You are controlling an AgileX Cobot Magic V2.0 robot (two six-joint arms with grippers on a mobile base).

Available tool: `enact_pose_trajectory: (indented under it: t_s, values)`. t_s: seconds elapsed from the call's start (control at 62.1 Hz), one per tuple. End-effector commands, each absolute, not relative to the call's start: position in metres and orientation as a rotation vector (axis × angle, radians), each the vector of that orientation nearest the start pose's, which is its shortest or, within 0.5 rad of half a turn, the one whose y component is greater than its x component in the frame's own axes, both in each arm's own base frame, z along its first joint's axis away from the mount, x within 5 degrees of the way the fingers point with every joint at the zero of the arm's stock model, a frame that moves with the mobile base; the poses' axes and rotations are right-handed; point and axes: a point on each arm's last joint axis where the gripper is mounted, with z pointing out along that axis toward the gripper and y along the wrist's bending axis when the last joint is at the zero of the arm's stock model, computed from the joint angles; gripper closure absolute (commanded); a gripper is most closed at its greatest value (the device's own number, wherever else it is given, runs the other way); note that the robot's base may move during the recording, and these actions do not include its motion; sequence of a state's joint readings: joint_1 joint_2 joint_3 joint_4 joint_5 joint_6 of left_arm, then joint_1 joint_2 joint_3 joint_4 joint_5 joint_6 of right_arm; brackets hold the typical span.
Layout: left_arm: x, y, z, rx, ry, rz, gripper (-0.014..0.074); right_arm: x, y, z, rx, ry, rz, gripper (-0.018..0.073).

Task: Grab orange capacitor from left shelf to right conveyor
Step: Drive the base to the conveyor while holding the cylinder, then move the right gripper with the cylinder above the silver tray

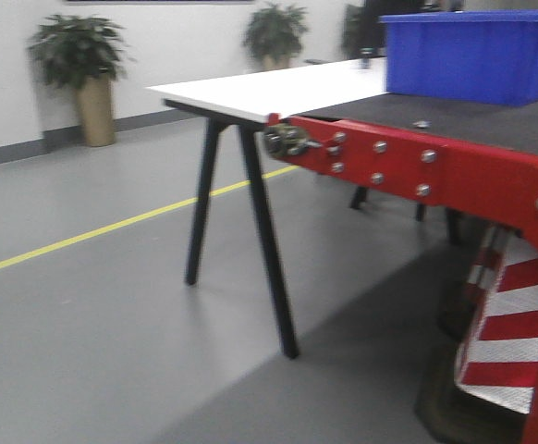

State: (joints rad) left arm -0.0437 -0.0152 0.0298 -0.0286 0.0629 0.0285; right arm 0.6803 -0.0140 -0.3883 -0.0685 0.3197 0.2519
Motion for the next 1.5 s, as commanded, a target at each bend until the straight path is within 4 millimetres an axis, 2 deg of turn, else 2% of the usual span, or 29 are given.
enact_pose_trajectory:
  t_s: [0.0, 1.48]
  values:
    - [0.0566, -0.0027, 0.1974, 0.028, 1.491, -0.046, 0.0722, 0.0111, 0.0069, 0.3269, -0.317, 1.29, 0.717, 0.0507]
    - [0.0566, -0.0027, 0.1974, 0.028, 1.491, -0.046, 0.0722, 0.0111, 0.0069, 0.3269, -0.317, 1.29, 0.717, 0.0507]
